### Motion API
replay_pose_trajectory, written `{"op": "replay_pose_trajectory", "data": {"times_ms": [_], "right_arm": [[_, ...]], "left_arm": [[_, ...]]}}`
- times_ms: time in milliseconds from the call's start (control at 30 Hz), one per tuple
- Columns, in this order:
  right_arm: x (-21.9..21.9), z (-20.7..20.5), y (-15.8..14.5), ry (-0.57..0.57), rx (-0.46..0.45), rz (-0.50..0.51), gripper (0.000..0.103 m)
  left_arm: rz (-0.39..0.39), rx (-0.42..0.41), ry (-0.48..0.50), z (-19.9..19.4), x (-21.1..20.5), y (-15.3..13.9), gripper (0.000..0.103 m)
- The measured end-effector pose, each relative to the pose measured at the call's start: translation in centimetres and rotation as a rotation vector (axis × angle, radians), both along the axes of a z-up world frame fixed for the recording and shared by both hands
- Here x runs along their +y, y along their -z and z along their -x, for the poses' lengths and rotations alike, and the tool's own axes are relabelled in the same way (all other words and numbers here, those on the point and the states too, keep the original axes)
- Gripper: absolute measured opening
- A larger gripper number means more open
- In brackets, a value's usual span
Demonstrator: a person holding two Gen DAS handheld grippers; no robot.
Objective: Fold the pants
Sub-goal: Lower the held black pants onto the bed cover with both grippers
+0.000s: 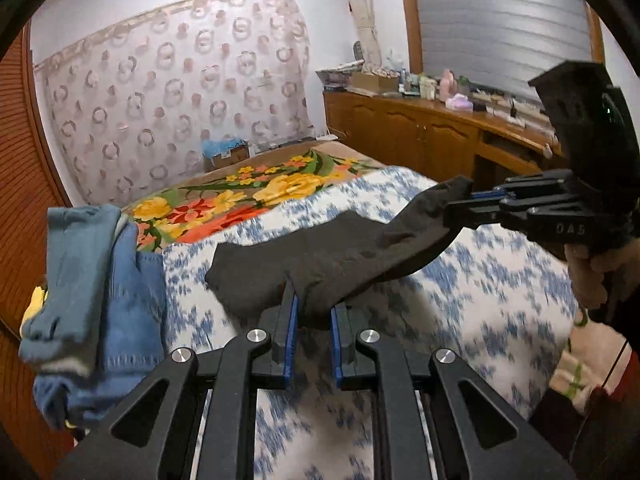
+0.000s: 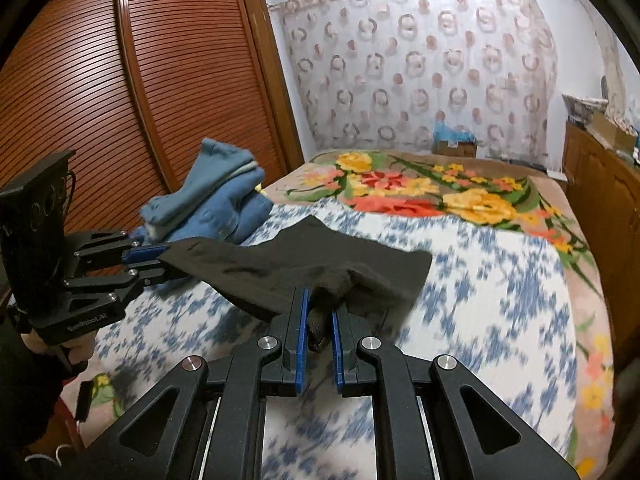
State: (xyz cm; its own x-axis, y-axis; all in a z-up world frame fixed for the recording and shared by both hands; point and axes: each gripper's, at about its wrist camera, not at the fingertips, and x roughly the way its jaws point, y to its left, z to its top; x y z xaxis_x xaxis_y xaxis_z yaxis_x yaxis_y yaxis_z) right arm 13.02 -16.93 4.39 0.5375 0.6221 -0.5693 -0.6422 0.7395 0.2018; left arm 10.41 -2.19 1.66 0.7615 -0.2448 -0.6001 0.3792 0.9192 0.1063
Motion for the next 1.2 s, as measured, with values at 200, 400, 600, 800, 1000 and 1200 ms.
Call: {"op": "replay_pose_trajectory", "data": {"times_ms": [200,400,600,800,1000,1200], "right_arm": [[-0.5,3.2,1.3,-0.011,0.033,0.003,0.010],[-1.0,5.8,1.8,-0.013,0.044,0.013,0.010],[-1.8,7.5,2.0,-0.002,0.052,0.000,0.010],[-2.5,8.5,2.0,0.006,0.062,-0.015,0.010],[-3.4,9.9,2.0,0.005,0.068,-0.022,0.010],[-4.1,11.3,1.7,0.008,0.077,-0.030,0.010]], "left_arm": [[0.038,0.033,0.019,3.0,0.0,1.3,0.015],[0.051,0.060,0.032,4.9,0.0,2.5,0.015],[0.064,0.075,0.043,6.2,-0.3,3.2,0.015],[0.081,0.084,0.044,6.8,-0.4,3.6,0.015],[0.099,0.096,0.044,8.1,-0.9,3.5,0.015],[0.122,0.114,0.047,9.4,-1.0,3.8,0.015]]}}
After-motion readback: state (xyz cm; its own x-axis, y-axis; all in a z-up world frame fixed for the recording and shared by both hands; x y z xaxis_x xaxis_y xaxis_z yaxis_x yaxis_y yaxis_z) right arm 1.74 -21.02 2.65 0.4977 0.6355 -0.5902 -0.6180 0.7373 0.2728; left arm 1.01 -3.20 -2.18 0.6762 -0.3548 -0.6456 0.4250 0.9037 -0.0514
